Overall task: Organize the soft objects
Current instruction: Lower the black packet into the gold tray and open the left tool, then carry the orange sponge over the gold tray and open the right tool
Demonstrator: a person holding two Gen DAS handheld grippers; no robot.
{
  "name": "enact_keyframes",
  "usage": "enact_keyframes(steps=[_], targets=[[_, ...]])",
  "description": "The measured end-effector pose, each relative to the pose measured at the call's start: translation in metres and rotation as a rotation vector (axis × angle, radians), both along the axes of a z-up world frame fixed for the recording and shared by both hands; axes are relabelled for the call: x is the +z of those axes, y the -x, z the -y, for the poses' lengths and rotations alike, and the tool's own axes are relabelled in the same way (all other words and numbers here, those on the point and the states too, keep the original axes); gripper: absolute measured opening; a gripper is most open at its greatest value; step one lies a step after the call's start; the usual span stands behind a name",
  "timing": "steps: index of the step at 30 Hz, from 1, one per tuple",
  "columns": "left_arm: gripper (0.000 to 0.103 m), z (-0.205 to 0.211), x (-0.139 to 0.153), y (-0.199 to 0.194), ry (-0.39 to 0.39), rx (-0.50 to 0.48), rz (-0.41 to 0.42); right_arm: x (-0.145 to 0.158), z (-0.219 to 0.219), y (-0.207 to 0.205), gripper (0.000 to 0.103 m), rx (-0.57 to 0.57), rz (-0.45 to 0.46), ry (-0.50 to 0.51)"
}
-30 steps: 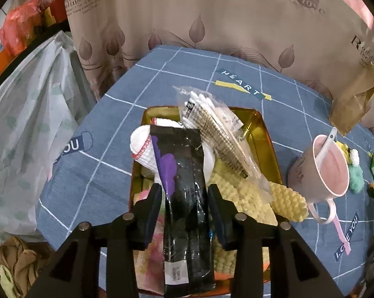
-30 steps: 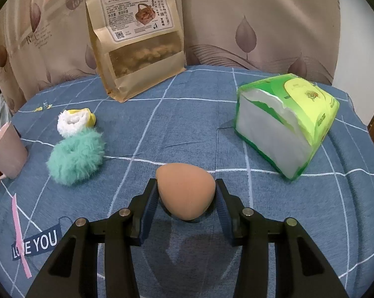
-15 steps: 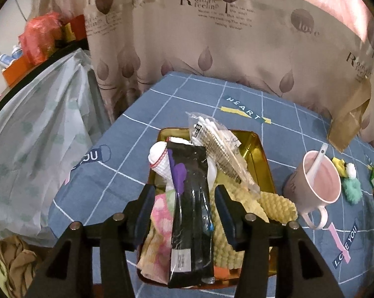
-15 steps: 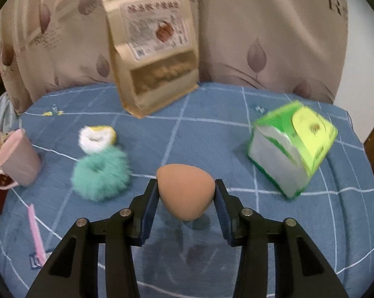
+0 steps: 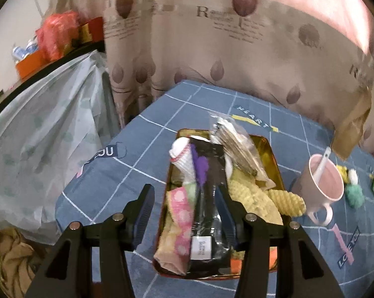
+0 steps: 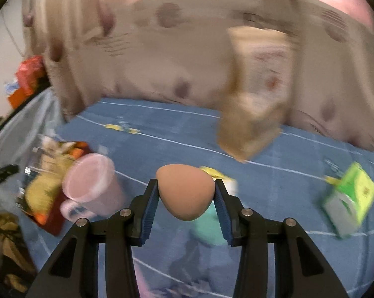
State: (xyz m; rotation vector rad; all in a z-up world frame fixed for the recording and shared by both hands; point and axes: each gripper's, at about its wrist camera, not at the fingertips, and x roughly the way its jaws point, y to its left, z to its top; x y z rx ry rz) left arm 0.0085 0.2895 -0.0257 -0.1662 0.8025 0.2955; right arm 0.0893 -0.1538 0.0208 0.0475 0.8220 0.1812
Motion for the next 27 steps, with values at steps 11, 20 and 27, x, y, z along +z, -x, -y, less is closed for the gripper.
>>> enact_keyframes(steps=[11, 20, 27], targets=[[0.052, -0.032, -0.003, 0.008, 0.056, 0.098, 0.019, 0.002, -0.148, -0.046, 0.041, 0.246, -0.027, -0.03], [0.052, -0.037, -0.005, 0.009, 0.067, 0.104, 0.025, -0.021, -0.222, -0.08, 0.041, 0.342, -0.083, 0.014], [0.052, -0.042, -0.007, 0.009, 0.088, 0.113, 0.031, -0.046, -0.247, -0.101, 0.041, 0.353, -0.13, 0.058]])
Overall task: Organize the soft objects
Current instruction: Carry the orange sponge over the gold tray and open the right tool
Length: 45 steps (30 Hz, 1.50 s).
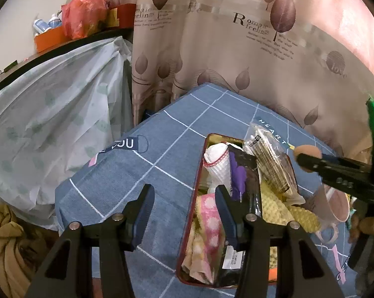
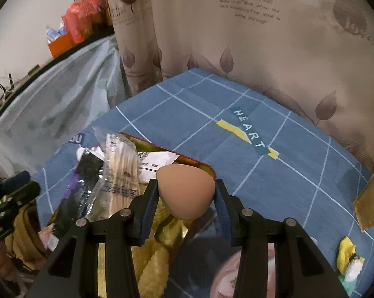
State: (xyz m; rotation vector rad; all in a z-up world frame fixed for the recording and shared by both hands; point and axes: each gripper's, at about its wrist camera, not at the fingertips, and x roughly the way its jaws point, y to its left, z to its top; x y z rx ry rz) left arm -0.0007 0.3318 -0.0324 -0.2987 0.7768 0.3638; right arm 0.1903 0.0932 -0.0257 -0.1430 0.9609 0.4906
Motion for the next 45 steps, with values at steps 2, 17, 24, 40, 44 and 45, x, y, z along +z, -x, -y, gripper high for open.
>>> enact_keyframes(steps=[2, 17, 24, 40, 44, 45], targets=[[0.052, -0.001, -0.001, 0.0, 0.005, -0.001, -0.002, -0.007, -0.008, -0.003, 0.041, 0.007, 0.003, 0.033], [0.052, -0.006, -0.006, -0.003, 0.029, 0.005, -0.013, -0.023, -0.024, -0.016, 0.042, 0.011, -0.028, 0.044], [0.052, -0.005, -0.006, -0.003, 0.032, 0.006, -0.016, -0.025, -0.027, -0.015, 0.045, 0.006, -0.031, 0.042], [0.052, -0.006, -0.007, -0.003, 0.034, 0.008, -0.018, -0.01, -0.017, -0.01, 0.065, -0.008, -0.012, -0.025], [0.052, -0.005, -0.007, -0.003, 0.025, 0.009, -0.021, -0.001, -0.013, -0.003, 0.065, -0.013, -0.004, -0.041], [0.052, -0.005, -0.007, -0.003, 0.023, 0.009, -0.021, 0.001, -0.011, -0.001, 0.065, -0.014, -0.002, -0.046]])
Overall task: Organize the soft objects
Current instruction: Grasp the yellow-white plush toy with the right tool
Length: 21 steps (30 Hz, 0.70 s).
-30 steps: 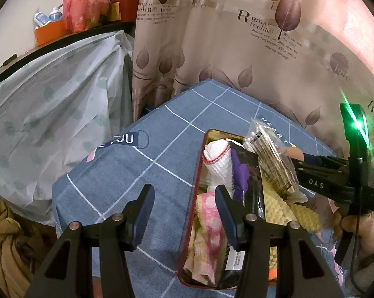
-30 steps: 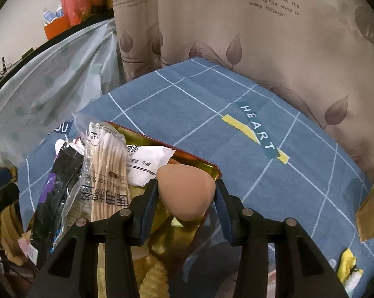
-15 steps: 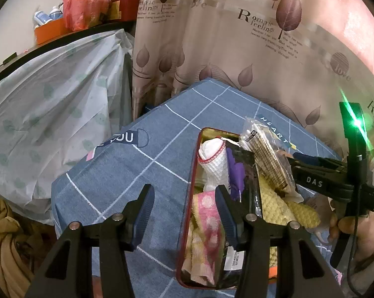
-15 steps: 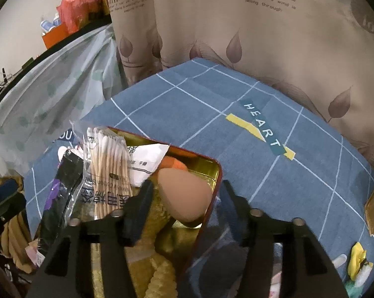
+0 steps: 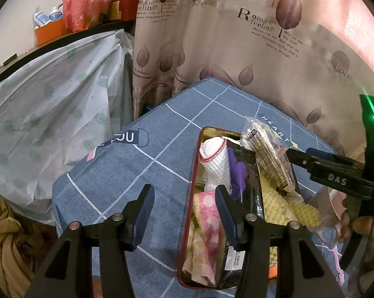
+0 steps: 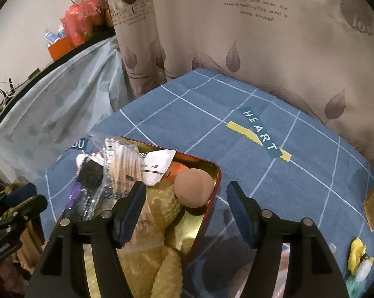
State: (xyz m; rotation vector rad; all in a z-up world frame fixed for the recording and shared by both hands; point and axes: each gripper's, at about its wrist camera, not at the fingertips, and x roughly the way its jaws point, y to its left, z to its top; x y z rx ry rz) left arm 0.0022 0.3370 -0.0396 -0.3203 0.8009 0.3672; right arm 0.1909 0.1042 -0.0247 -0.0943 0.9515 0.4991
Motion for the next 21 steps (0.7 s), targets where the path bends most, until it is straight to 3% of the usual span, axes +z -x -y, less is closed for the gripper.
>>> enact_keyframes(steps=[6, 11, 21], targets=[[0.052, 0.004, 0.0, 0.0, -0.016, 0.002, 0.0, 0.02, 0.03, 0.02, 0.065, -0.032, 0.022, -0.023], [0.052, 0.008, 0.003, 0.001, -0.037, 0.006, 0.001, 0.031, 0.085, 0.036, 0.065, -0.116, 0.048, 0.004], [0.052, 0.014, 0.005, 0.002, -0.073, 0.007, -0.001, 0.009, 0.223, 0.043, 0.067, -0.345, 0.003, 0.112]])
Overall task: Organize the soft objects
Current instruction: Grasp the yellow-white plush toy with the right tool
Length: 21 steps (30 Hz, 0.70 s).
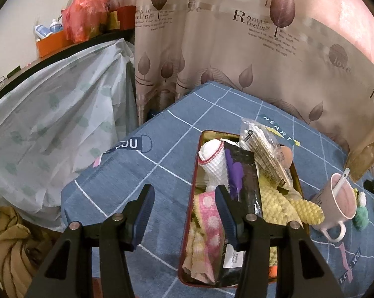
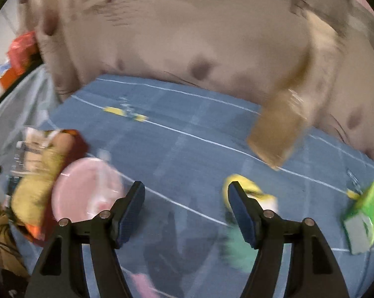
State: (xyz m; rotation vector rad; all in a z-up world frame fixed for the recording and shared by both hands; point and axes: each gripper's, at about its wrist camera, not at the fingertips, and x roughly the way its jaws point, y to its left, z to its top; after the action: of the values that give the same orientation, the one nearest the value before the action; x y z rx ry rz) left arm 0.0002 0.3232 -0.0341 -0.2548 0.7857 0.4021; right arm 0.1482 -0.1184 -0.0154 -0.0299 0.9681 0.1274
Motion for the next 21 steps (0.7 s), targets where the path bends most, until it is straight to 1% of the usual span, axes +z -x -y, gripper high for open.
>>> enact_keyframes(steps=[3, 5, 11, 15, 17, 19, 21], targets=[[0.052, -0.004, -0.001, 0.003, 0.029, 0.002, 0.006, -0.015, 0.029, -0.002, 0.07, -0.041, -0.025, 0.015], [0.052, -0.007, -0.003, 0.003, 0.036, 0.016, -0.006, -0.024, 0.043, -0.003, 0.07, -0.054, -0.04, 0.009], [0.052, 0.001, 0.0, 0.001, -0.028, 0.029, -0.035, -0.051, 0.064, -0.014, 0.071, -0.076, -0.076, -0.007], [0.052, 0.019, 0.002, -0.004, -0.079, -0.002, -0.058, -0.068, 0.066, -0.024, 0.071, -0.068, -0.093, -0.012], [0.052, 0.028, 0.002, -0.007, -0.075, -0.02, -0.063, -0.075, 0.066, -0.031, 0.071, -0.065, -0.096, -0.014], [0.052, 0.037, 0.001, -0.011, -0.064, -0.044, -0.068, -0.079, 0.065, -0.035, 0.07, -0.061, -0.098, -0.013], [0.052, 0.05, 0.002, -0.016, -0.07, -0.075, -0.077, -0.082, 0.063, -0.038, 0.057, -0.049, -0.093, -0.01]])
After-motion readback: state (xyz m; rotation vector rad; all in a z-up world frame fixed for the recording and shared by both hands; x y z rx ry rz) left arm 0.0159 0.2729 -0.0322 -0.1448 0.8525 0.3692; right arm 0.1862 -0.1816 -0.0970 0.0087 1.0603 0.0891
